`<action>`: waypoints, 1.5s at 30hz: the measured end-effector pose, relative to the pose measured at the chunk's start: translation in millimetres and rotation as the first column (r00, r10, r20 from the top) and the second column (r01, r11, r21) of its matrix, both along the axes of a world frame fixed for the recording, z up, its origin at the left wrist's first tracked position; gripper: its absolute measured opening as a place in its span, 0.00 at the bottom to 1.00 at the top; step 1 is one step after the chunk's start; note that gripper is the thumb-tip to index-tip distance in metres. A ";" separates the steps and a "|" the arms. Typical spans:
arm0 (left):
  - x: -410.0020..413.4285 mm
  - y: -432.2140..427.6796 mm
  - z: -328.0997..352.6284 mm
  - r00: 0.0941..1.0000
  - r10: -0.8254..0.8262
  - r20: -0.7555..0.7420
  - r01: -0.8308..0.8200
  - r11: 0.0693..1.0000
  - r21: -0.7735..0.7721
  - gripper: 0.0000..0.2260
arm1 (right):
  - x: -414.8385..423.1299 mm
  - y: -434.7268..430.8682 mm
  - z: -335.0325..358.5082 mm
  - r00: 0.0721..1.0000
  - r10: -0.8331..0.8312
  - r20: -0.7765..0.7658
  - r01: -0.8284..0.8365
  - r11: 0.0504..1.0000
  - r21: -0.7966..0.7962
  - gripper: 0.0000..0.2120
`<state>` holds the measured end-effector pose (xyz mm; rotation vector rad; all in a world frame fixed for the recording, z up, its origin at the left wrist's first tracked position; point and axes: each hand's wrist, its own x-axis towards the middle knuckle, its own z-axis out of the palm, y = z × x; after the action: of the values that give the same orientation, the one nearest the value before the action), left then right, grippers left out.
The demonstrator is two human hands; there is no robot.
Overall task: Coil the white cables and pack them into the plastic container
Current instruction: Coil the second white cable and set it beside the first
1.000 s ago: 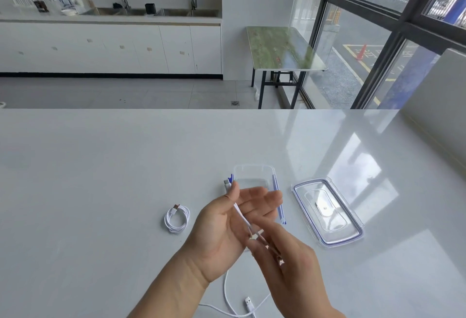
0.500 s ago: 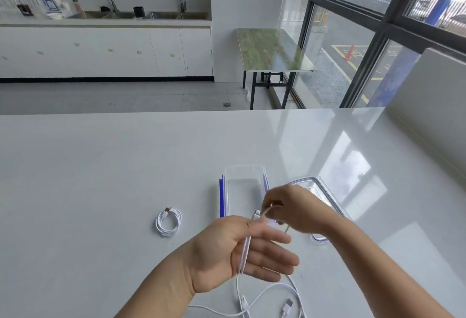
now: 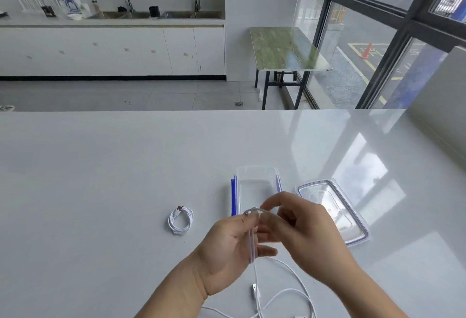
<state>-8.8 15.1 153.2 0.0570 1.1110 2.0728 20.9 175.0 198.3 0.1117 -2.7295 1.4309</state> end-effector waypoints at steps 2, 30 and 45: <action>-1.4 0.9 -2.1 1.000 0.016 0.020 -0.018 0.997 0.076 0.14 | 8.8 -4.7 -5.9 0.996 -0.032 -0.079 0.035 0.999 0.041 0.04; -8.2 -0.4 15.8 0.916 0.278 0.288 -0.372 0.858 0.353 0.30 | 31.8 -20.0 -64.5 0.993 0.004 -0.116 -0.031 0.973 -0.230 0.13; -28.1 -7.4 13.8 0.854 0.437 0.283 -0.485 0.865 0.130 0.21 | 42.5 20.3 -85.7 0.954 0.060 -0.294 -0.023 0.992 0.128 0.07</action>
<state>-36.9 7.6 167.0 -0.4014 0.8148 2.5323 63.4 195.4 112.6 0.3615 -2.5757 1.1441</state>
